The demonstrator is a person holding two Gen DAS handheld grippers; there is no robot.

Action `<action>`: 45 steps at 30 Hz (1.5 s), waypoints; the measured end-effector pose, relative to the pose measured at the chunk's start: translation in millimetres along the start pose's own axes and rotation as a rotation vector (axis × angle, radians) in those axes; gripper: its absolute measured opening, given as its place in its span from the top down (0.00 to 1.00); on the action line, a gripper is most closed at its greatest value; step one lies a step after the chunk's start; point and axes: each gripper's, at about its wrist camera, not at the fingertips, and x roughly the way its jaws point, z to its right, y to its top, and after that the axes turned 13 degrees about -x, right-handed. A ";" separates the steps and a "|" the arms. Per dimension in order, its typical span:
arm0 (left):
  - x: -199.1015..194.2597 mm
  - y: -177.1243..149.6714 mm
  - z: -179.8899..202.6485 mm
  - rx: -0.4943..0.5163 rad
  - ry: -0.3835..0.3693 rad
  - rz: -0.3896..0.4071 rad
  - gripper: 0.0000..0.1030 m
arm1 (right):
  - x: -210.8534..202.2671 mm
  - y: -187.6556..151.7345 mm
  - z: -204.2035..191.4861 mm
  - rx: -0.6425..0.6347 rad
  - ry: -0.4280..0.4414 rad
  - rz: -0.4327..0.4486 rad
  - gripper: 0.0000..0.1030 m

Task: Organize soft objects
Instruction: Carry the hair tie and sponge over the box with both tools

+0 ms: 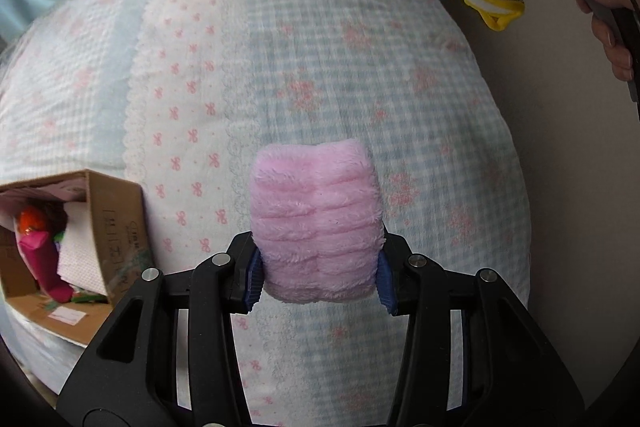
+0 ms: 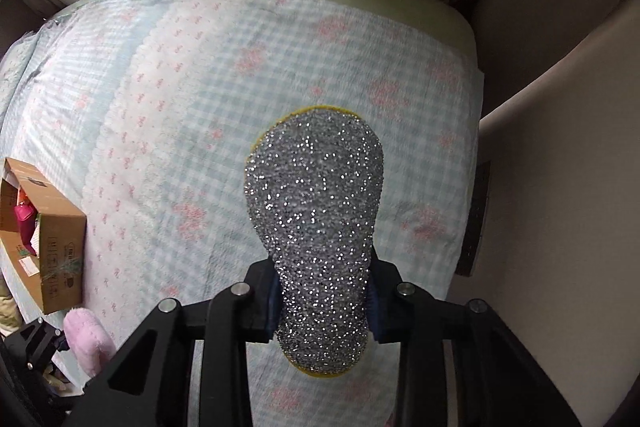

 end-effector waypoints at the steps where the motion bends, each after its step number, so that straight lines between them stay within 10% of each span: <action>1: -4.3 1.5 -1.5 0.005 0.002 0.021 0.60 | -15.0 -1.8 -3.8 -0.013 -0.009 0.009 0.70; 24: -205.6 -4.4 -175.8 -0.027 0.056 0.248 0.60 | -178.1 17.2 -263.9 -0.172 0.124 0.248 0.70; 45: -107.9 6.4 -373.4 0.057 0.090 -0.020 0.60 | -60.3 45.5 -440.4 0.240 0.315 0.088 0.70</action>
